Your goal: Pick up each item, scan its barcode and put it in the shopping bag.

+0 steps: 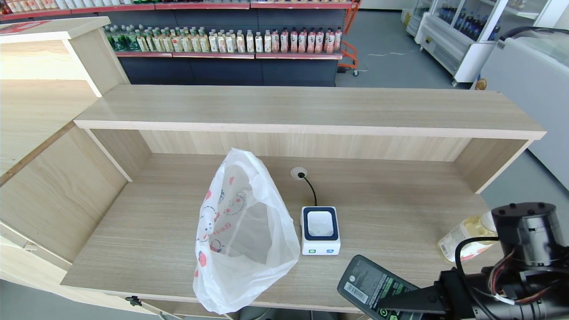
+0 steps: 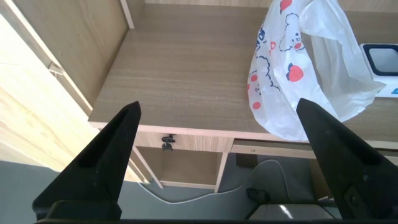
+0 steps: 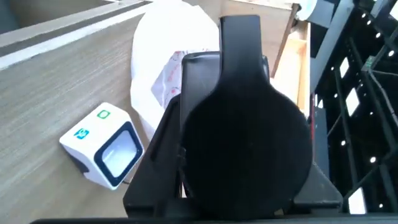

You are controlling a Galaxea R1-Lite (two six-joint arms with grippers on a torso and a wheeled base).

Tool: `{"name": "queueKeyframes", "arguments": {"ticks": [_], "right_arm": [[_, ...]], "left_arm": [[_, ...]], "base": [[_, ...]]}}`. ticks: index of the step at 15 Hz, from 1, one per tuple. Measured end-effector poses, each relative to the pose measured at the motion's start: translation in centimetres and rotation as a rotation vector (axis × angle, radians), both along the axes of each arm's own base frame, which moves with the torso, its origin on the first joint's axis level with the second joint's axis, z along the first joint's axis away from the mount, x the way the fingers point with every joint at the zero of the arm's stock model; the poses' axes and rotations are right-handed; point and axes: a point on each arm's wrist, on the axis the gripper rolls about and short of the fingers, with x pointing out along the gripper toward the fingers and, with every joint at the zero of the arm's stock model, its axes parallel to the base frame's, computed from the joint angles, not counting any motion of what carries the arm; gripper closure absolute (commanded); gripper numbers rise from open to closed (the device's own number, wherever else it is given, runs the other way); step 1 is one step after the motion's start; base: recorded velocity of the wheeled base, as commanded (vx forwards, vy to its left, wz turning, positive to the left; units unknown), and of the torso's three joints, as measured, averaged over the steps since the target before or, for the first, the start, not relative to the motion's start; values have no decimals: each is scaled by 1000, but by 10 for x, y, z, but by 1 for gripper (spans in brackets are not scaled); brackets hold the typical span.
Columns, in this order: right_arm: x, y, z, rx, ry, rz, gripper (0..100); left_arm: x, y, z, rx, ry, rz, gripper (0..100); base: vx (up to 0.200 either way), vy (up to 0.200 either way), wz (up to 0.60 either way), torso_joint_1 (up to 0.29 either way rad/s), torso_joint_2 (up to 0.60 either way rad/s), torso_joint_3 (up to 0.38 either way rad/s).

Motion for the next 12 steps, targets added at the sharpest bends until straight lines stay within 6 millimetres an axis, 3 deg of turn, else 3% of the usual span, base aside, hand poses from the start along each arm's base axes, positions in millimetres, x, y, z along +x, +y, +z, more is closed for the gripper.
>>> {"name": "queueKeyframes", "arguments": {"ticks": [6, 12], "right_arm": [[27, 38, 4, 95, -123, 89, 100], [39, 66, -5, 106, -123, 158, 100]], "left_arm": [[0, 0, 0, 0, 0, 0, 0], [0, 0, 0, 0, 0, -1, 0]], "base": [[0, 0, 0, 0, 0, 0], [0, 0, 0, 0, 0, 0]]}}
